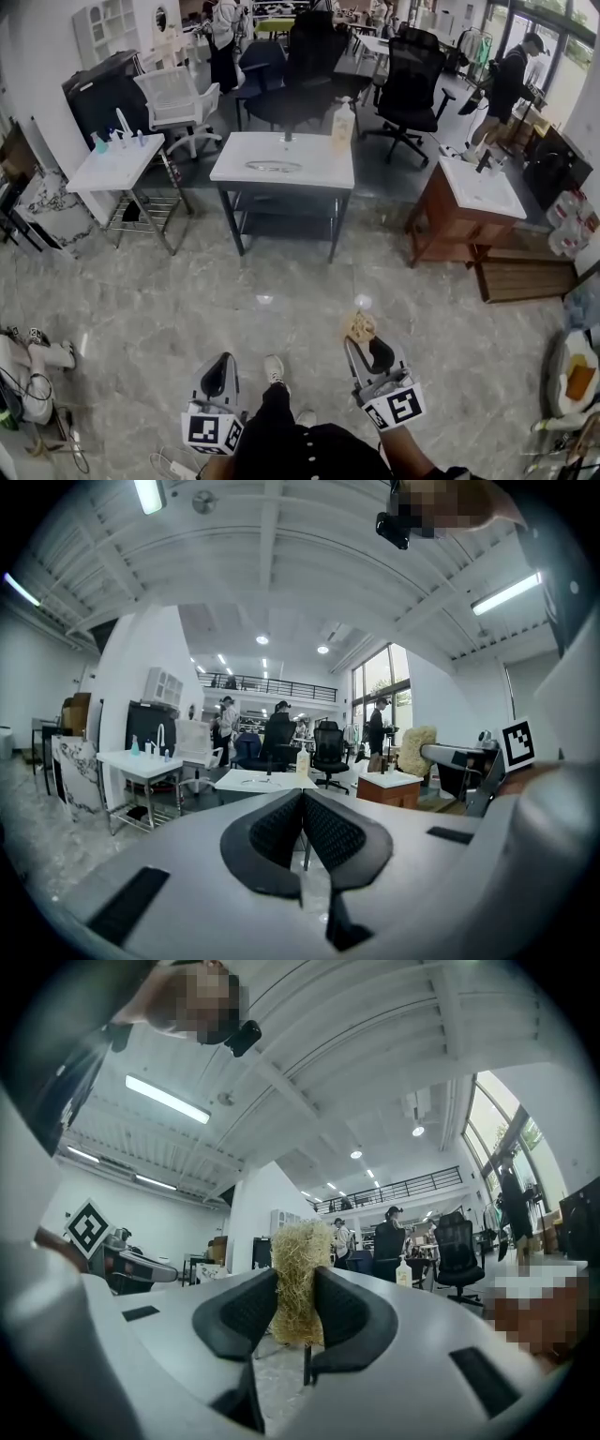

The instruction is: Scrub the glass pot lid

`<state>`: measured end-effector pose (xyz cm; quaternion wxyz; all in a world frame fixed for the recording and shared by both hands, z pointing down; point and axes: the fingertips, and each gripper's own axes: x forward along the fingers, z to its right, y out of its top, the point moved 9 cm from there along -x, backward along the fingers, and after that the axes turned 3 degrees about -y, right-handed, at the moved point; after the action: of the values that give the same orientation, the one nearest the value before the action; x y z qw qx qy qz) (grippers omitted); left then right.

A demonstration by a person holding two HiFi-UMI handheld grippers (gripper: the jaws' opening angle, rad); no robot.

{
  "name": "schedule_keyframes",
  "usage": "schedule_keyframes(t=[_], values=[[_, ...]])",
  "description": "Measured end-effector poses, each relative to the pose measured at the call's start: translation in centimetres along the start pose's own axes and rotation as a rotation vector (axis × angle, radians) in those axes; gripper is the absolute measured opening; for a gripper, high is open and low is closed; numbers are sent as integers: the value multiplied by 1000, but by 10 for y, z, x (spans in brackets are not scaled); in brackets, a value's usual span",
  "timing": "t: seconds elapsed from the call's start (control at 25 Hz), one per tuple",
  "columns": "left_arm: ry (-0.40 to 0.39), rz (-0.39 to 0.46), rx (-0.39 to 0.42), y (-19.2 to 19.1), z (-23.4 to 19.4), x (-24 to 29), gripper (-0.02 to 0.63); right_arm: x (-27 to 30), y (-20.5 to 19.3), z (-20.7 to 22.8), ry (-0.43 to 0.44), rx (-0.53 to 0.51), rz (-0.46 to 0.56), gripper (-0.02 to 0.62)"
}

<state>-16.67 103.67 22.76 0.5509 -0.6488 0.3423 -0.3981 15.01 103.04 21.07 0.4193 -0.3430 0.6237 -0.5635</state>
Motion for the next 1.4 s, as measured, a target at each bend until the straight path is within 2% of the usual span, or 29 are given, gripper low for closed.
schedule_keyframes(t=[0.44,0.72,1.4], values=[[-32,18,-3,12,-32,79,26,62,-4,37,-28,-6,17,135],[-56,42,-2,32,-71,143,26,128,-4,59,-45,-35,25,135],[-76,57,-5,57,-174,258,26,277,-19,82,-72,-59,40,133]])
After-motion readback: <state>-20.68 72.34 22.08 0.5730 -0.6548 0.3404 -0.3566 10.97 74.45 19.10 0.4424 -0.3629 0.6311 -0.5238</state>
